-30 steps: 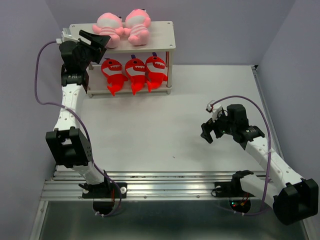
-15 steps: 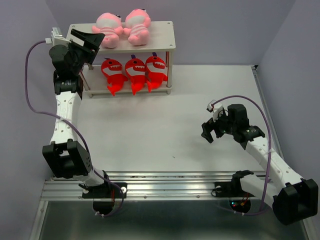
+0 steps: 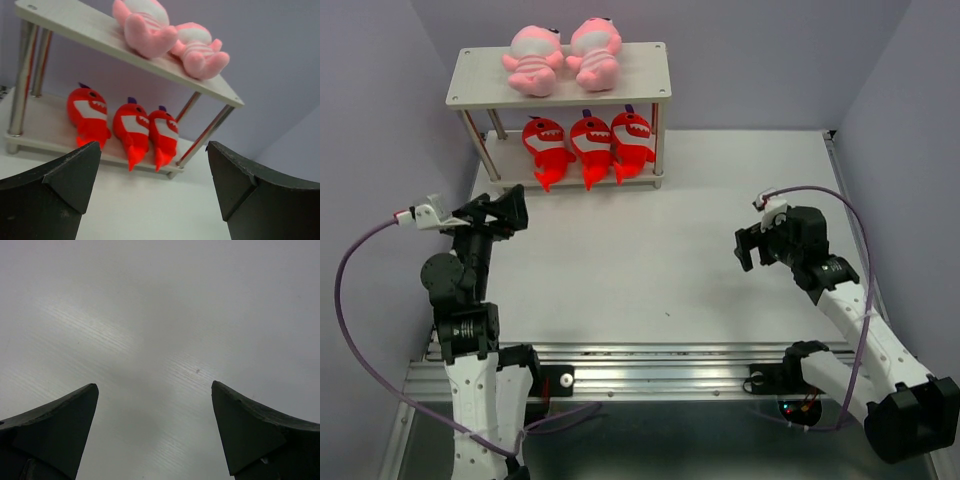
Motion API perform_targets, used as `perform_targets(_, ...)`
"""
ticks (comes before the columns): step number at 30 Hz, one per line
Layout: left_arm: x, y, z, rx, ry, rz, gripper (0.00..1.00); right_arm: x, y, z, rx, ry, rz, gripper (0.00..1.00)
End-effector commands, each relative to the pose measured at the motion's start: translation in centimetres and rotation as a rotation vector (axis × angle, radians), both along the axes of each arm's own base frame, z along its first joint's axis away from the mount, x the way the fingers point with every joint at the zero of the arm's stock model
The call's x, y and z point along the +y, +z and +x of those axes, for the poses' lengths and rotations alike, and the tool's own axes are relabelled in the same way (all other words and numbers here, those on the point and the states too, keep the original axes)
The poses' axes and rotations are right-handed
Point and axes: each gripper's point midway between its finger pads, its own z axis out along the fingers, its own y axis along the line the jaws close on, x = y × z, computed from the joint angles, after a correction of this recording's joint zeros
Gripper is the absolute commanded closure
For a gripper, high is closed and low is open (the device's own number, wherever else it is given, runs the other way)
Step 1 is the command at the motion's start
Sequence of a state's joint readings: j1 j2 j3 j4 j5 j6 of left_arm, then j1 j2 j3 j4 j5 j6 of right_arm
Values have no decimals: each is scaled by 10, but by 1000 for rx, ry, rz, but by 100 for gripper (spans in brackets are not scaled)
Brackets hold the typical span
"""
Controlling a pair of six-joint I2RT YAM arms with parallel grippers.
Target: Place and organize the stuffed toys onto the shelf
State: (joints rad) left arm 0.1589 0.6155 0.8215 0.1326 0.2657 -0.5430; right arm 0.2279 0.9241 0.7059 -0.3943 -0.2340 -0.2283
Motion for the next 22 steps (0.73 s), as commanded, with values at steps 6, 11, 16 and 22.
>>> perform_targets(6,20,-112,-13,179,100,233,1,-60,68,44,-233,-421,-33,0)
perform_targets(11,13,-107,-14,155,62,243,1,-67,93,36,-311,-465,2,0)
perform_targets(16,8,-117,-14,185,32,248,1,-69,104,26,-372,-480,55,0)
perform_targets(22,9,-117,-16,184,38,243,1,-77,104,21,-392,-544,79,0)
